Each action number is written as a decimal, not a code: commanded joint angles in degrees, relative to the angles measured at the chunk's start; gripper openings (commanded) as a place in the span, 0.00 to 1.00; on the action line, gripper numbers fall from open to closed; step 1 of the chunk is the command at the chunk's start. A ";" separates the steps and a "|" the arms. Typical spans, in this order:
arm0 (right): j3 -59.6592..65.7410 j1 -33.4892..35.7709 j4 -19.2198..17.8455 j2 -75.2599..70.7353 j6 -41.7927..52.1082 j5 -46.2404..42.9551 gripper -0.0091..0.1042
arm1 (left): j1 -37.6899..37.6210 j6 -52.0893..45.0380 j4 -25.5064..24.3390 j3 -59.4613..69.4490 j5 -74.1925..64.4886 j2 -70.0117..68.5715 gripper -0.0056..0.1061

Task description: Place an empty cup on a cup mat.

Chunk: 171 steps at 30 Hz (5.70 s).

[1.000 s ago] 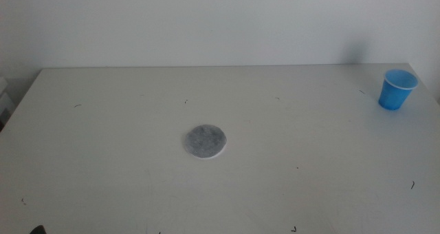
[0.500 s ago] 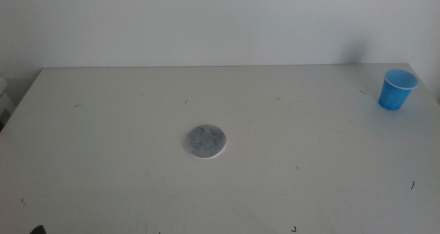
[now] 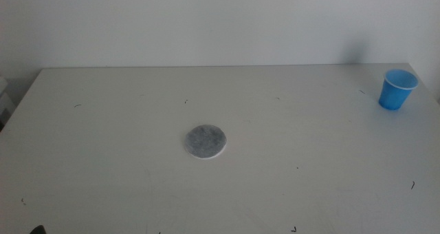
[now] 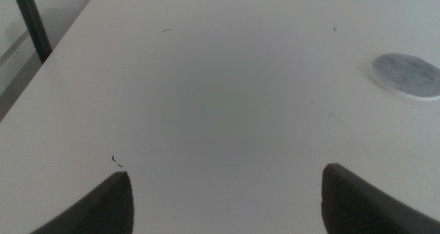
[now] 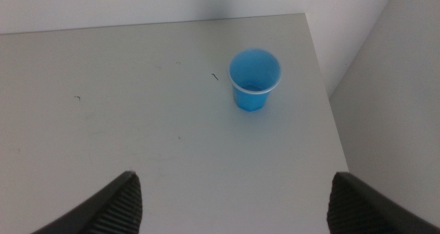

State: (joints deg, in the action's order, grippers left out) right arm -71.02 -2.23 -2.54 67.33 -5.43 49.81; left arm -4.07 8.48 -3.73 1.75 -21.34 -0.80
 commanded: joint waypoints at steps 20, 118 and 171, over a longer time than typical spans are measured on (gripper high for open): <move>-44.32 -5.26 -2.69 35.30 -0.62 13.82 0.79 | 0.06 0.62 -0.02 -0.34 3.84 -0.15 0.99; -43.14 30.79 7.86 46.26 -3.17 5.62 0.07 | 0.06 0.62 -0.02 -0.34 3.84 -0.15 0.99; -43.26 35.77 5.56 48.14 -1.58 2.36 0.62 | 0.06 0.62 -0.02 -0.34 3.84 -0.15 0.99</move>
State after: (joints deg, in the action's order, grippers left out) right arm -112.91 34.58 4.37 121.94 -8.25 53.39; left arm -4.07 8.48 -3.73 1.75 -21.34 -0.80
